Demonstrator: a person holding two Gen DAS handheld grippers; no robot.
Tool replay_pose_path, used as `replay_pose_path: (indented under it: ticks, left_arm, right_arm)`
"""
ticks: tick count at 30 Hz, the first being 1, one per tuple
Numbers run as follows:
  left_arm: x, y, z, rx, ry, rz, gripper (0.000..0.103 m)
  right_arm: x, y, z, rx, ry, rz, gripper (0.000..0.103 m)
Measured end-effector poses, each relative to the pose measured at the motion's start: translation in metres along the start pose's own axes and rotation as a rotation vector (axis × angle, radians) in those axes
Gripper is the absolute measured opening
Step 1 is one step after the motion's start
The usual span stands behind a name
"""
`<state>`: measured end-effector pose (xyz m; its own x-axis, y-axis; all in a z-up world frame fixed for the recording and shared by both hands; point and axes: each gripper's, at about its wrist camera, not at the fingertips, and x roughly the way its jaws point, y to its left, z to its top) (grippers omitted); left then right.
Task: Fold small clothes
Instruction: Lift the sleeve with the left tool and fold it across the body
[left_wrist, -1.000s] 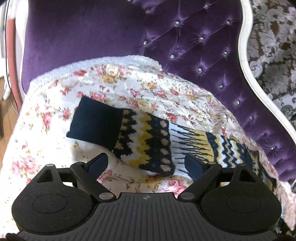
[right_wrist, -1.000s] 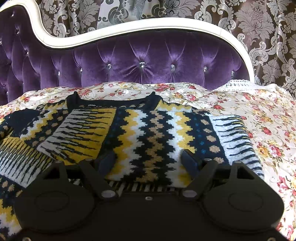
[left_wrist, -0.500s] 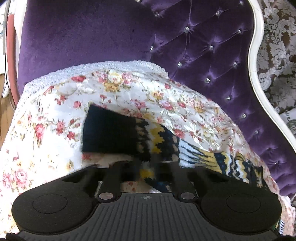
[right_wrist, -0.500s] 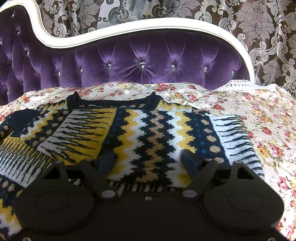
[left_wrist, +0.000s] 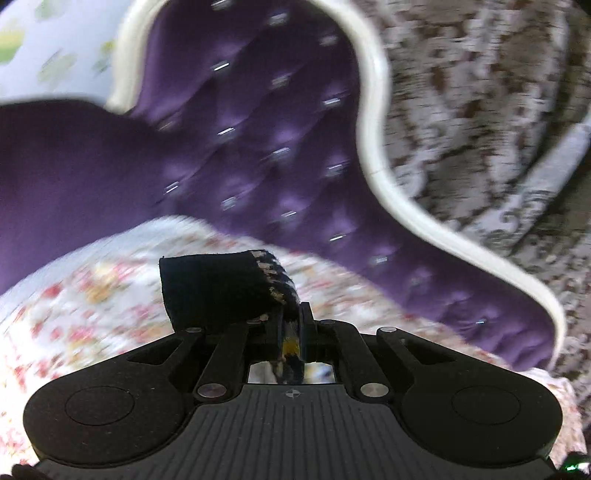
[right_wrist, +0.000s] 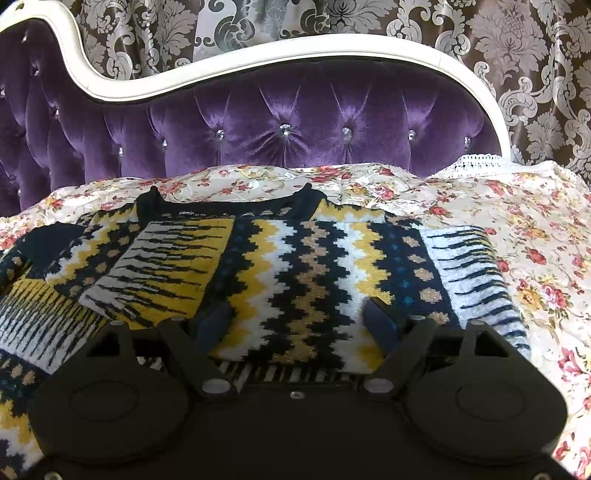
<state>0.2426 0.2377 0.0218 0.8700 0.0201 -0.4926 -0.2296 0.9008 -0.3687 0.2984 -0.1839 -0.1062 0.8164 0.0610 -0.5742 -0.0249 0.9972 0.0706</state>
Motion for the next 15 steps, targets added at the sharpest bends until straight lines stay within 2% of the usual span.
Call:
replay_pose_path:
  ticks: [4, 8, 10, 15]
  left_arm:
    - [-0.007, -0.050, 0.016, 0.052, -0.039, -0.078, 0.007]
    - [-0.016, -0.098, 0.030, 0.106, -0.081, -0.149, 0.007]
    - [-0.021, -0.121, 0.037, 0.120, -0.102, -0.194, 0.007]
    - [-0.036, -0.172, 0.048, 0.190, -0.149, -0.284, 0.007]
  right_arm:
    - [0.000, -0.002, 0.001, 0.014, 0.006, 0.021, 0.085]
    - [0.001, -0.002, 0.005, 0.009, 0.032, 0.057, 0.093]
    - [0.001, -0.004, 0.009, 0.012, 0.055, 0.103, 0.099]
    - [-0.018, -0.021, 0.016, 0.113, 0.064, 0.205, 0.098]
